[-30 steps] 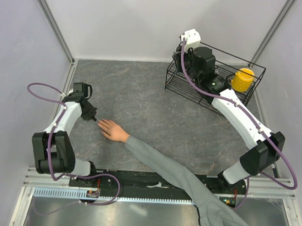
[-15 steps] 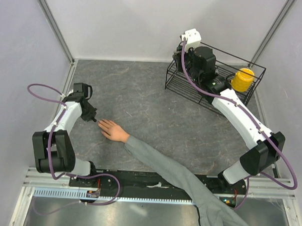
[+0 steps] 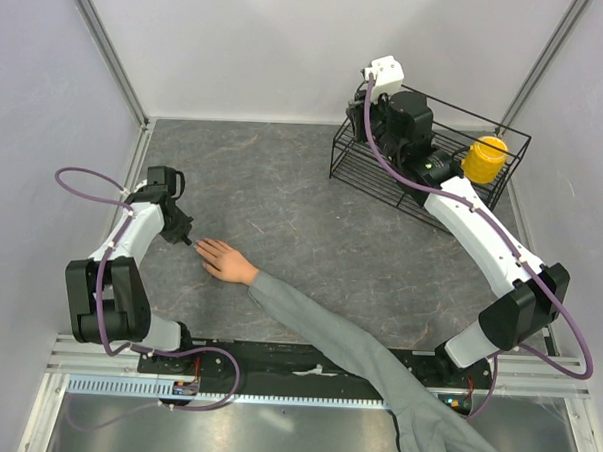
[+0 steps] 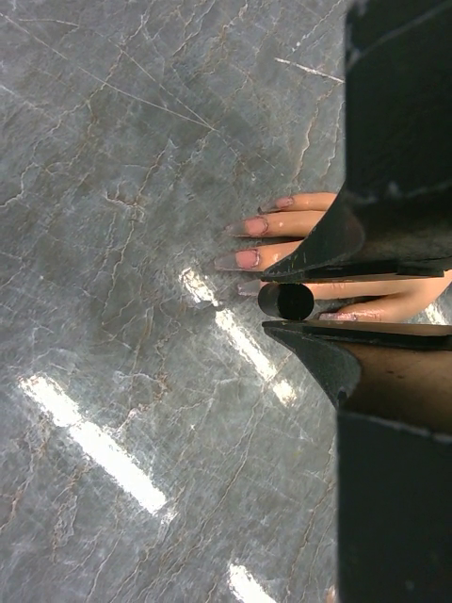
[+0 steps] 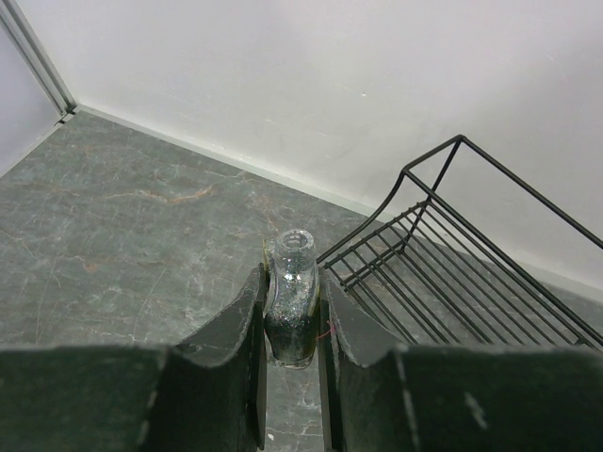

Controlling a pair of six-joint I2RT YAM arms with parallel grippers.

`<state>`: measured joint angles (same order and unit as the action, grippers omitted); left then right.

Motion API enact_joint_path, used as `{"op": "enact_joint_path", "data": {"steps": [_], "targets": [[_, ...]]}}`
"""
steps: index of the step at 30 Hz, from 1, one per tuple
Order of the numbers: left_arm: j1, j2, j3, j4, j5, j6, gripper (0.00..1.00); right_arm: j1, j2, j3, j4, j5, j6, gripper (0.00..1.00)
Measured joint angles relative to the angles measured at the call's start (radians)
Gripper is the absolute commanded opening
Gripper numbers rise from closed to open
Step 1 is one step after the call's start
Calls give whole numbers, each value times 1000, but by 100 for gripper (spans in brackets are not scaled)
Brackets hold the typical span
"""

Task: Paint the nails

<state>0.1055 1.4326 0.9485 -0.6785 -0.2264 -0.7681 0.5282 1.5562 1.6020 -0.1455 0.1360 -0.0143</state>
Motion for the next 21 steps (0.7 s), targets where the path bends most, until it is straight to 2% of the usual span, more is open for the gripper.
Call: {"op": "enact_joint_path", "data": {"steps": [21], "targets": [[0, 27, 1, 10, -6, 0, 2, -17, 14, 3, -6, -9, 3, 0]]}}
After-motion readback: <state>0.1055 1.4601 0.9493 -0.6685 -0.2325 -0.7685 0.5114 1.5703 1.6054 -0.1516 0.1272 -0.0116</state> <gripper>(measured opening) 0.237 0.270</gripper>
